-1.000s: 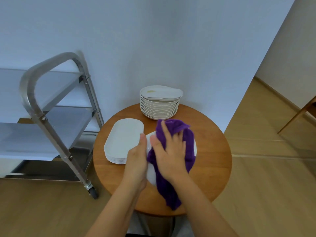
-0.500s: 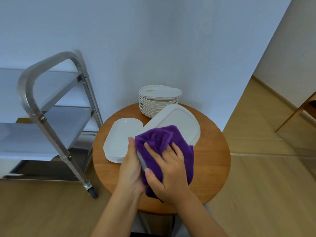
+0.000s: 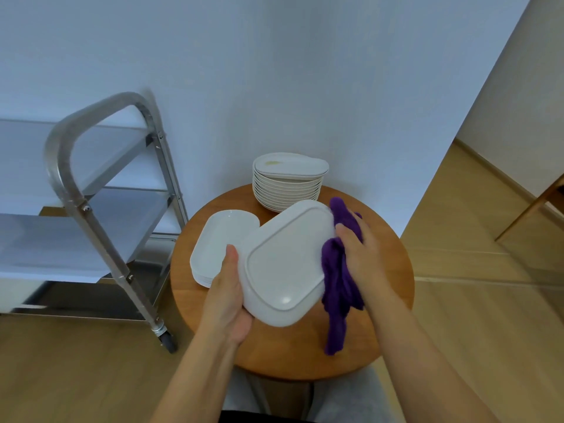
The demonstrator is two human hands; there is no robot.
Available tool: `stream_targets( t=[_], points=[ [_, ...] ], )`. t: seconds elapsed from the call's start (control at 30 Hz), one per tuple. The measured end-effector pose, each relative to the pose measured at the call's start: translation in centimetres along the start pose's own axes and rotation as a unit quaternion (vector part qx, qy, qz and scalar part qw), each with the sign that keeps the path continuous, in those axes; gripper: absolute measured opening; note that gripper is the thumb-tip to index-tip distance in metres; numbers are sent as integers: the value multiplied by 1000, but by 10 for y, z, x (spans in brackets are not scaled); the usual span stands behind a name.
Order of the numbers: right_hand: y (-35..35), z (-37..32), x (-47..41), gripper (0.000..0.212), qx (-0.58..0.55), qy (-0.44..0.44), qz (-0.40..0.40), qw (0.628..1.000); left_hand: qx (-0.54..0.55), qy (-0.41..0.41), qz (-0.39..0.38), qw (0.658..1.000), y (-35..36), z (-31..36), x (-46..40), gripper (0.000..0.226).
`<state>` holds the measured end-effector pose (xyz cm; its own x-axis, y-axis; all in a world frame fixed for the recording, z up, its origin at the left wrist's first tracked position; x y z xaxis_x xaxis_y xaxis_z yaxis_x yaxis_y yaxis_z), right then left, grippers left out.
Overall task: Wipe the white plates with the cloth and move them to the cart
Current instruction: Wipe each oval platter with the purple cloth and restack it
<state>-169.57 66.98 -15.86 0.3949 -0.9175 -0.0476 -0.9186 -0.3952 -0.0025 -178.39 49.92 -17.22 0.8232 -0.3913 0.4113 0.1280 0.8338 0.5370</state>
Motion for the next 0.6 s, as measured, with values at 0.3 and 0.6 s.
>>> stream_targets(
  t=[0.3,0.6],
  points=[
    [28,19,57,59,-234,268,0,934,60,-27,39,997,18,-20,-1,45],
    [14,6,50,32,-19,-23,36,999,-236,64,93,965,12,-4,-4,59]
  ],
)
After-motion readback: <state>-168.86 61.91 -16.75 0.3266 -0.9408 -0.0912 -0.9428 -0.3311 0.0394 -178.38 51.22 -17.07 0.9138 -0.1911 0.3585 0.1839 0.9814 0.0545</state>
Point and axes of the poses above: each hand's wrist, its own x-axis away from the middle knuckle, its own y-axis out of the palm, z = x × y, the point moved 1 cm from there along -x, towards the middle knuckle, and after that the axes turned 12 degrees about z, right-handed, at the moved point
